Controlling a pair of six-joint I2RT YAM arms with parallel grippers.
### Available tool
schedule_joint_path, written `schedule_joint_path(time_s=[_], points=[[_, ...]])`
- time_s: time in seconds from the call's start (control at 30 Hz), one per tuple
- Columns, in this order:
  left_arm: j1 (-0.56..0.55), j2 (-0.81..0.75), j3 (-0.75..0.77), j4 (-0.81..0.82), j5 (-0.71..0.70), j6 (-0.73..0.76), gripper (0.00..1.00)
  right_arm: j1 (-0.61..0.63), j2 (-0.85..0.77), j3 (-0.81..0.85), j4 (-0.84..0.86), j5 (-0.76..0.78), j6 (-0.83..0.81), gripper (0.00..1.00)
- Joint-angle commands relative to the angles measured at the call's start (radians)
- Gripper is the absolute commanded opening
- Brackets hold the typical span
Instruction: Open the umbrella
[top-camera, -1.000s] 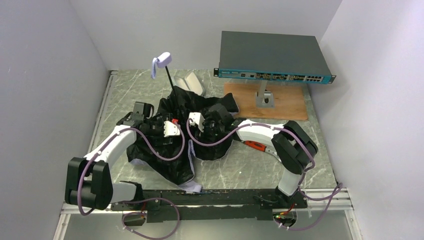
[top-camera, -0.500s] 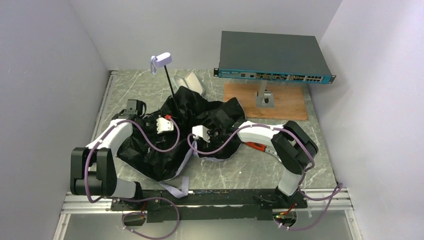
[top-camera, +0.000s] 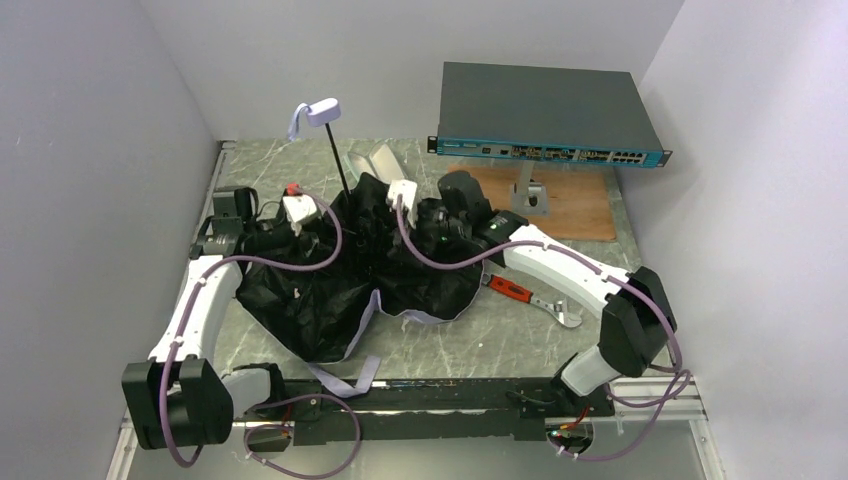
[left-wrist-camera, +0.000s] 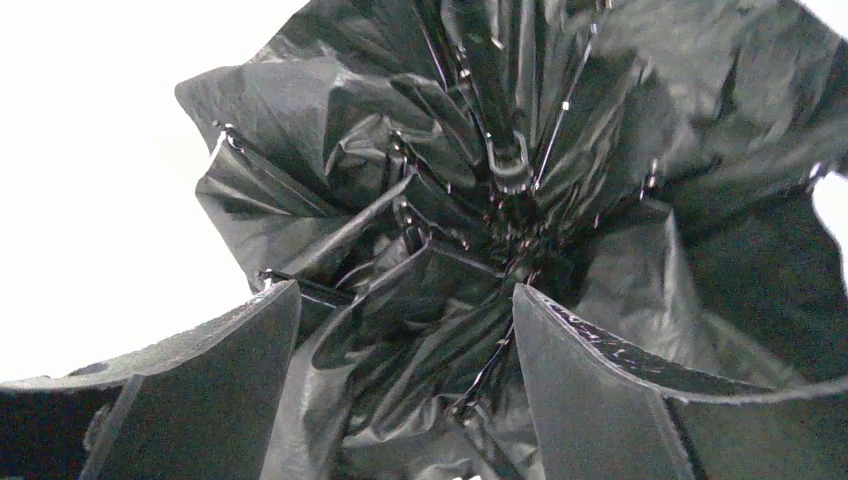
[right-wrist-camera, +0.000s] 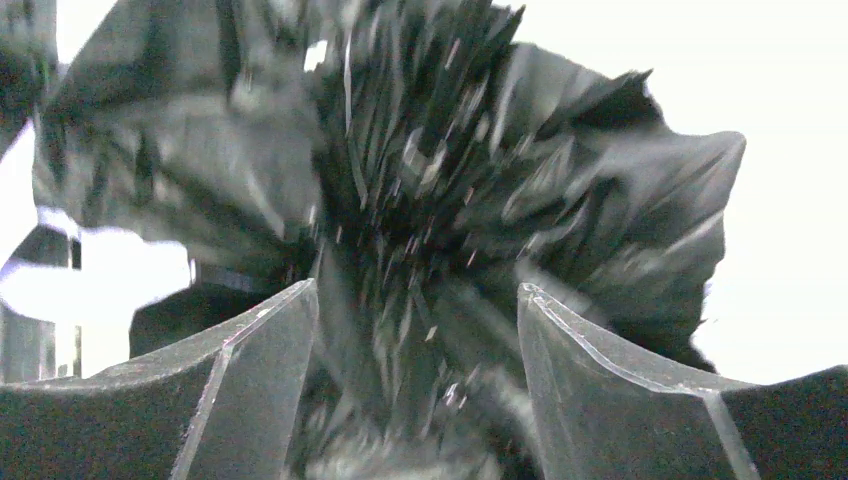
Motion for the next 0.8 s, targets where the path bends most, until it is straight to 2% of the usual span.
schedule_joint_path(time_s=[0.0, 0.2, 0.37, 0.47, 0.5, 0.53, 0.63, 0.7, 0.77], points=[[0.010, -0.009, 0.001, 0.246, 0.043, -0.538, 0.81, 0.000, 0.014, 0.111, 0.252, -0.004, 0.259, 0.76], [0.025, 0.043, -0.044, 0.438, 0.005, -0.958, 0.73, 0.020, 0.155, 0.271, 0.367, 0.009, 0.364, 0.80], [0.047, 0.045, -0.103, 0.619, 0.014, -1.165, 0.69, 0.036, 0.254, 0.354, 0.382, 0.008, 0.389, 0.82], [0.050, 0.047, -0.112, 0.637, 0.018, -1.248, 0.73, 0.044, 0.293, 0.370, 0.400, 0.024, 0.405, 0.80], [0.049, 0.045, -0.119, 0.644, 0.017, -1.278, 0.75, 0.046, 0.301, 0.378, 0.402, 0.023, 0.408, 0.75], [0.050, 0.041, -0.134, 0.660, 0.022, -1.319, 0.77, 0.047, 0.303, 0.384, 0.400, 0.020, 0.404, 0.67], [0.036, 0.044, -0.164, 0.715, 0.026, -1.453, 0.79, 0.048, 0.283, 0.377, 0.404, 0.019, 0.393, 0.28], [0.004, 0.059, -0.163, 0.686, -0.023, -1.501, 0.79, 0.048, 0.254, 0.338, 0.419, 0.010, 0.376, 0.03], [-0.032, 0.085, -0.176, 0.726, -0.038, -1.552, 0.78, 0.048, 0.222, 0.291, 0.443, 0.000, 0.356, 0.00]])
